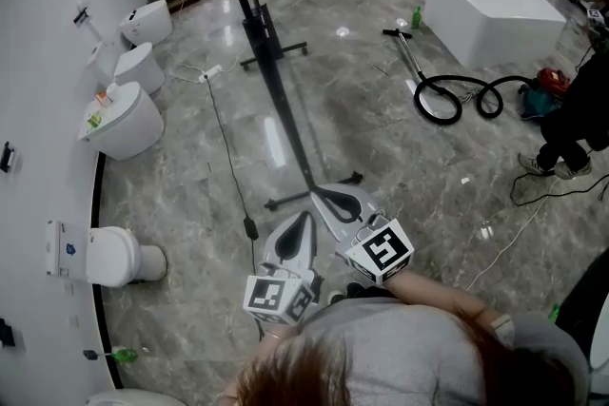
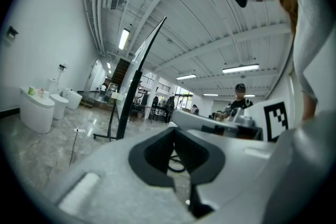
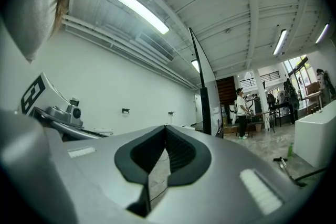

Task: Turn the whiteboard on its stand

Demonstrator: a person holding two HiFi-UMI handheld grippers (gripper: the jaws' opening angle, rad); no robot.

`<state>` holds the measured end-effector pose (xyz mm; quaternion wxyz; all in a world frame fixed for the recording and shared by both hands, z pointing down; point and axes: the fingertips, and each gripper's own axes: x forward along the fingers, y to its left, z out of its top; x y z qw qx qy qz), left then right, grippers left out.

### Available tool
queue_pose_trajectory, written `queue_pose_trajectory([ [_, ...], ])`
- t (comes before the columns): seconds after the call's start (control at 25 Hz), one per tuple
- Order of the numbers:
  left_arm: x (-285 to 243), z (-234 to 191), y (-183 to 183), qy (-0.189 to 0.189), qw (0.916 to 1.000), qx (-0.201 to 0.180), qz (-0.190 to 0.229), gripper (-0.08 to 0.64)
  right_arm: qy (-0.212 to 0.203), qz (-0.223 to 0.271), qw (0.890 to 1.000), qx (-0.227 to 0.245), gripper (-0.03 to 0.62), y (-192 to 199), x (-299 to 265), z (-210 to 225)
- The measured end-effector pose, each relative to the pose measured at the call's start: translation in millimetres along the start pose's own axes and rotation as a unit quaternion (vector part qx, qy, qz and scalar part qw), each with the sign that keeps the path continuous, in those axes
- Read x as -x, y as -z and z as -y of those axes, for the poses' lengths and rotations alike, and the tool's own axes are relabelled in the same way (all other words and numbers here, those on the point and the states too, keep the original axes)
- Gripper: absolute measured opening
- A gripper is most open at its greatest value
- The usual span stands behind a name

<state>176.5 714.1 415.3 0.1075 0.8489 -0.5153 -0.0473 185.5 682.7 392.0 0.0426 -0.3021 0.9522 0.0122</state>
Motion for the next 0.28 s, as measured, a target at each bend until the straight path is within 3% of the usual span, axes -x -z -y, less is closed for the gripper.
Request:
queue_pose_trajectory([
  [0.28,2.5,-1.4,-1.4,-0.002,1.0,0.0,0.0,-0.005,-0.008,-0.002,1.0,-0.001,0.005,-0.7,-3.0,-6.1],
])
